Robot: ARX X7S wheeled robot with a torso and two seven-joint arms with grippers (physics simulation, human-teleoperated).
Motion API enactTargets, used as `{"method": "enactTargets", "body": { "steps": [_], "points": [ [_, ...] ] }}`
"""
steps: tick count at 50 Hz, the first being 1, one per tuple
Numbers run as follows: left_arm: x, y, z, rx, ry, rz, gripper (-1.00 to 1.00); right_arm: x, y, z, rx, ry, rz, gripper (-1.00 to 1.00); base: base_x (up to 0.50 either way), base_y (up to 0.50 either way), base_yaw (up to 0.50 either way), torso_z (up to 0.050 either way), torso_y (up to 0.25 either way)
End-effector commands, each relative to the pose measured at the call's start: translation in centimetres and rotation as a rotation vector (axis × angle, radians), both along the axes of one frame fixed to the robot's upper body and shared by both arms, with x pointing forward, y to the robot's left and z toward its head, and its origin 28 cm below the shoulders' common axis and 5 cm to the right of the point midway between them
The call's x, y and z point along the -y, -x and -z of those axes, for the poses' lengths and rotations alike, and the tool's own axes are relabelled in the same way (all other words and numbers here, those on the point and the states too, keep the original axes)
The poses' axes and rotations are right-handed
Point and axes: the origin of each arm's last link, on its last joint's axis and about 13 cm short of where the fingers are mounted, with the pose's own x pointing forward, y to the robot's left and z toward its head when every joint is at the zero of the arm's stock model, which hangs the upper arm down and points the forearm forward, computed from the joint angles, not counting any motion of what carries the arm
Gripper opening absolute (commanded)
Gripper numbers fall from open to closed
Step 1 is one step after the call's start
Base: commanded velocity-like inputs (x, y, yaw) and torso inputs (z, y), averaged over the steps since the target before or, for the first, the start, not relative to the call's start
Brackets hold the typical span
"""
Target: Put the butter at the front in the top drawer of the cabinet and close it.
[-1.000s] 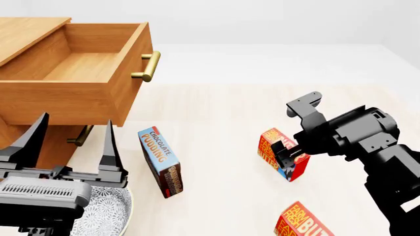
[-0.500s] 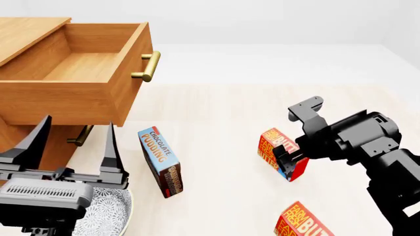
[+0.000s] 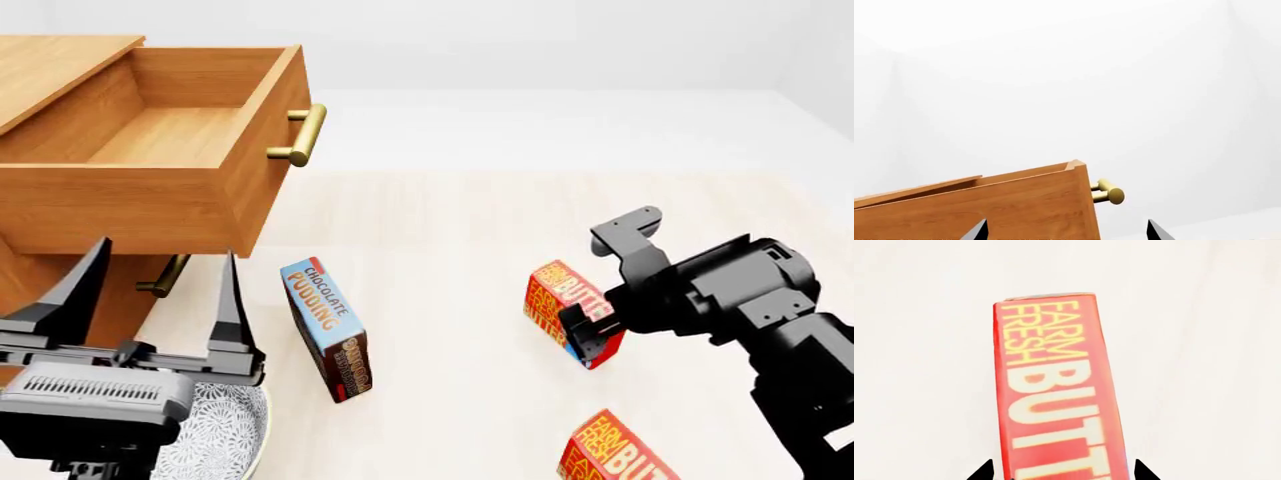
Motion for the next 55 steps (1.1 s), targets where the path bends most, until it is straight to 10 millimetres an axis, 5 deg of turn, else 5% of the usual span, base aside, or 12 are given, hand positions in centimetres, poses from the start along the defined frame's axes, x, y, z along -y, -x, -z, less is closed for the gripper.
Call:
{"method": "enactTargets", "body": {
  "steps": [1,28,29,42,55],
  "points": [
    [-0.1,-0.1,0.4,-0.003,0.002,0.004,1.00,0.2,0.2,0.4,-0.008,0.000,0.010,1.00,0.00,0.00,0.00,0.000,0.000],
    [-0.2,0.0,0.4,0.002,0.004,0.003,1.00,-0.1,0.0,1.9,-0.034,-0.020,-0.007,1.00,0.00,0.00,0.00,0.000,0.000],
    [-0.2,0.0,0.4,0.002,0.004,0.003,1.00,-0.1,0.0,1.9,-0.027,-0.020,-0.007,-1.00,0.00,0.00,0.00,0.000,0.000],
    [-0.1,0.2,0.1,0.001,0.007,0.001,1.00,0.0,-0.1,0.7,0.091,-0.001,0.014,-1.00,0.00,0.00,0.00,0.000,0.000],
    [-0.1,0.4,0.1,0.005,0.012,0.000,1.00,0.1,-0.6,-2.4,0.389,-0.004,0.067,-1.00,0.00,0.00,0.00,0.000,0.001]
  ]
}}
